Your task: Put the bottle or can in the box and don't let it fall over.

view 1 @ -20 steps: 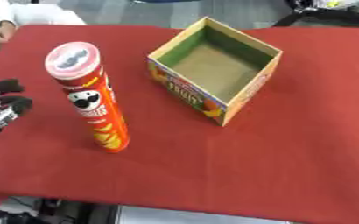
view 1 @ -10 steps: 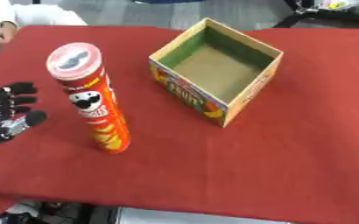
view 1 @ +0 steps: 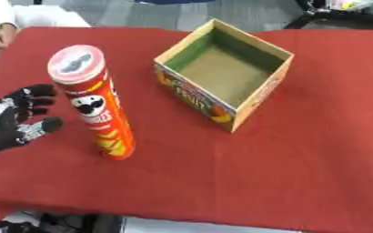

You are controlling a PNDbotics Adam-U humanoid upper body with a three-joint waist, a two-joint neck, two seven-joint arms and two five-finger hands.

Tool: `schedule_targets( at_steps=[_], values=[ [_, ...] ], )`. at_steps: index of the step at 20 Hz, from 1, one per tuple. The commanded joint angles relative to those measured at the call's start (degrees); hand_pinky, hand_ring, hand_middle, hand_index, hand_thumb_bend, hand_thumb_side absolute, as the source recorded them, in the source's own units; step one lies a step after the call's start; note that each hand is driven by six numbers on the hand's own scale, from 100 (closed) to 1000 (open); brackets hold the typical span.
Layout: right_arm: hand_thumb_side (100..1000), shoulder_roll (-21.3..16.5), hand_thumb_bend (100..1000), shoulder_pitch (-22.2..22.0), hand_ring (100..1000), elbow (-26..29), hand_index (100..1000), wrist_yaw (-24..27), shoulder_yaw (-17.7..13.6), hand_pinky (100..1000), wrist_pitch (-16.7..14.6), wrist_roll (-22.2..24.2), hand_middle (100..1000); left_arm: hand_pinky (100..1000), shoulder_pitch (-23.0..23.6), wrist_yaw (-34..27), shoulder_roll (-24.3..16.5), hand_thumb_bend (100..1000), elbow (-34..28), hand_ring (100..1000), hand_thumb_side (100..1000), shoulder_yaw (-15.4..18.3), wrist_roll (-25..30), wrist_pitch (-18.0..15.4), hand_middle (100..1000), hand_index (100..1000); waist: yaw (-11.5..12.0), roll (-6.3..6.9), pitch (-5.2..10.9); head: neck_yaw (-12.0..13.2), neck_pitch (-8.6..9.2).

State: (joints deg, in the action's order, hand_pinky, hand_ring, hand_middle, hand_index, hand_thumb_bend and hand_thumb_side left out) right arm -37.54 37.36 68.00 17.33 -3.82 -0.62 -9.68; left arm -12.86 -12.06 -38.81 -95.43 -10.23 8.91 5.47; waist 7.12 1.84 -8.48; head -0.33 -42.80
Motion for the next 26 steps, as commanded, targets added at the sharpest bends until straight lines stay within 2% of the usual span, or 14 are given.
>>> schedule_targets(
  at_steps=[1,7,13,26],
  values=[
    [916,-1.2,100,1.2,777,0.4,880,-0.4,-0.2,874,-0.1,0.2,826,902,-1.5,0.1,-0.7,818,-0.1,888,520,-0.1,-0.1,0.5,846,922,0.0,0.05,0.93,0.2,0.59],
    [917,-1.0,100,1.3,774,0.4,879,-0.5,-0.1,874,-0.1,0.4,824,903,-3.3,0.0,1.0,830,0.8,888,527,-0.9,-0.9,1.2,842,932,-0.2,0.06,0.89,0.4,0.57],
    [918,-0.8,100,1.2,772,0.3,878,-0.6,0.0,874,0.0,0.5,821,913,-4.6,0.6,2.1,897,1.8,895,561,-1.6,-0.9,1.8,848,942,-0.4,0.1,0.81,0.5,0.6],
    [919,-0.5,100,1.2,766,0.2,875,-0.6,0.0,874,0.0,0.6,820,906,-6.7,2.1,4.2,917,3.1,892,560,-2.9,-0.7,2.3,831,918,-0.6,0.07,0.66,0.9,0.61]
  ],
)
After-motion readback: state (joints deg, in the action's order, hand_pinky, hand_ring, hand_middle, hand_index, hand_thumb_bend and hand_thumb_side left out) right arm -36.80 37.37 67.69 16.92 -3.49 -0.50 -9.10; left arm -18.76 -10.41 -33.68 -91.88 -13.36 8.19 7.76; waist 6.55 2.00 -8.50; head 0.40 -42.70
